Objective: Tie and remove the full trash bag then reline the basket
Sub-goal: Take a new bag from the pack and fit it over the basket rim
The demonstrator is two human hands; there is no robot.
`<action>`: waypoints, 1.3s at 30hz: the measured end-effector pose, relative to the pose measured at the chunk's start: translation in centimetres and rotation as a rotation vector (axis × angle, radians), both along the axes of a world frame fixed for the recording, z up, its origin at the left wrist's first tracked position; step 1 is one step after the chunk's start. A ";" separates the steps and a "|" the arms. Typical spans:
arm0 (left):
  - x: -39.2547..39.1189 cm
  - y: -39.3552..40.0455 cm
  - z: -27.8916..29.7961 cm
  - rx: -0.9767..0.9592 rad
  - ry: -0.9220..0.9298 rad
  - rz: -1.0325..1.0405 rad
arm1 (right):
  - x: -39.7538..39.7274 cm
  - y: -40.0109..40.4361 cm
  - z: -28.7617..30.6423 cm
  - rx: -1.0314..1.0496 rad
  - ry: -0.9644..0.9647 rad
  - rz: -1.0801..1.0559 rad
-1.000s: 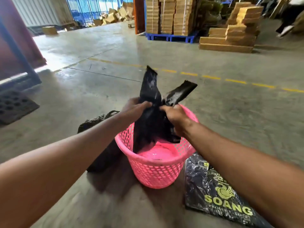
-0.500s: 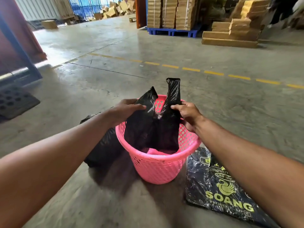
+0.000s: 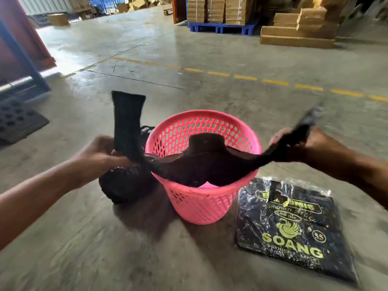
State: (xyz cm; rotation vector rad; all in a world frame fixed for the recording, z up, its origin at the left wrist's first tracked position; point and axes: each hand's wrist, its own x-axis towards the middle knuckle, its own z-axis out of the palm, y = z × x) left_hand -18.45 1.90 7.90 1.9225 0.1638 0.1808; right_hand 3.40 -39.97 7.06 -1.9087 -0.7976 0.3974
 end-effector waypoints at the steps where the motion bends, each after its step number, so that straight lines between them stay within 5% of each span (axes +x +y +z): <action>1: -1.0 0.1 -1.0 0.005 -0.029 0.021 | 0.2 -1.2 -1.2 0.047 -0.024 0.025; 5: -3.5 -0.5 -6.0 -0.088 -0.093 0.046 | -2.9 -3.9 -3.7 0.001 -0.061 0.126; 10: -4.6 0.6 -13.6 0.105 0.097 0.092 | -5.6 -4.5 -8.9 -0.049 0.103 0.101; 14: -5.9 0.5 -17.7 0.052 0.327 0.284 | -6.7 -6.0 -12.3 -0.408 -0.215 0.149; 18: -8.3 2.9 -17.7 0.188 0.377 0.275 | -5.7 -9.6 -14.1 -0.659 -0.328 0.059; 22: -7.4 5.0 -12.6 0.249 0.177 0.472 | -4.7 -10.4 -11.0 -0.498 -0.461 -0.161; 26: -5.0 1.4 -6.2 0.340 -0.162 0.355 | -5.4 -5.4 -4.9 -0.329 -0.661 -0.177; 32: -4.0 -7.3 -6.6 0.815 -0.130 0.043 | -8.5 1.4 -2.5 -0.370 -0.860 0.030; 39: -2.4 -7.1 -8.1 0.737 -0.286 0.104 | -9.3 3.2 -5.6 -0.394 -0.836 -0.084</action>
